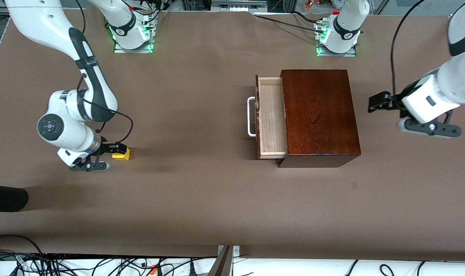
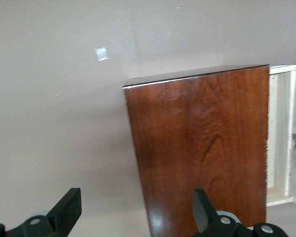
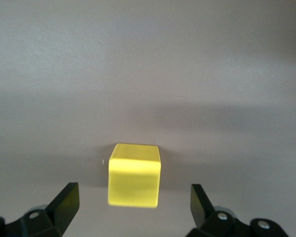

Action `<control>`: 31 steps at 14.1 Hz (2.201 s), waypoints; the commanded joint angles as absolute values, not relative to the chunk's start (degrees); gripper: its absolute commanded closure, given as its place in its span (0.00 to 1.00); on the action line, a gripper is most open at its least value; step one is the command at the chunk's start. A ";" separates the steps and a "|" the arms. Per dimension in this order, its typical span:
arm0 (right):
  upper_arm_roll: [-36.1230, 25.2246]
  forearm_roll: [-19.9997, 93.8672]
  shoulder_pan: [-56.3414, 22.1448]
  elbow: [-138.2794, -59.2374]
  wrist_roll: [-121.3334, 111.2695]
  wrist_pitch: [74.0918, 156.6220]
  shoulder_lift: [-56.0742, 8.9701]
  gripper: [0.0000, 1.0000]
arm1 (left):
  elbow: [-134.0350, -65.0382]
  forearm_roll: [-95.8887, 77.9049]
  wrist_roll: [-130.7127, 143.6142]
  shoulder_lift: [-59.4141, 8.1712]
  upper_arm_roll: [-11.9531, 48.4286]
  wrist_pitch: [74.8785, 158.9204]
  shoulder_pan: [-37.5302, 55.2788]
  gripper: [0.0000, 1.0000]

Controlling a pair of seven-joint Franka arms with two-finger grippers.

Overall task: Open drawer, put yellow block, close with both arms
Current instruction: 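Reach the right gripper to the yellow cube while the left gripper withdraws, then close the right gripper on the yellow cube, then lift the yellow cube with the right gripper and carry it over the drawer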

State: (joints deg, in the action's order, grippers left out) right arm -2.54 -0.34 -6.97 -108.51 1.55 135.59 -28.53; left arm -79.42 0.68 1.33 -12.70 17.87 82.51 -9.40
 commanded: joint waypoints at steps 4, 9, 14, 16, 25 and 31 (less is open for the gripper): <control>-2.46 0.53 -6.59 -112.50 1.76 145.71 -32.34 0.04 | -97.69 -0.97 -0.97 2.79 3.87 92.16 1.49 0.00; -2.55 0.53 -6.50 -111.62 1.15 144.67 -31.30 1.00 | -97.04 -0.43 -0.27 2.74 3.87 89.83 0.88 0.00; -2.64 0.62 -6.59 -106.54 5.97 126.52 -20.51 1.00 | -95.71 -0.53 3.32 2.11 4.39 87.98 0.88 0.00; -2.29 0.62 -6.68 -102.94 8.43 116.25 -15.40 1.00 | -95.63 -0.53 3.87 2.20 4.48 87.89 0.88 0.00; 11.05 1.93 -7.91 -85.43 50.82 84.38 -10.90 1.00 | -95.62 -0.44 4.13 2.20 4.13 86.40 0.79 0.00; 23.54 4.92 -12.20 -82.89 93.88 90.25 -13.00 1.00 | -95.62 -0.53 3.78 2.20 4.13 86.31 0.79 0.00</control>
State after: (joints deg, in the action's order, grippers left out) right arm 21.76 3.80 -10.13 -86.24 82.00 89.28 -10.49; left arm -96.95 0.40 3.96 2.49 4.39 87.53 0.74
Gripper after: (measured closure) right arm 0.449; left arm 0.000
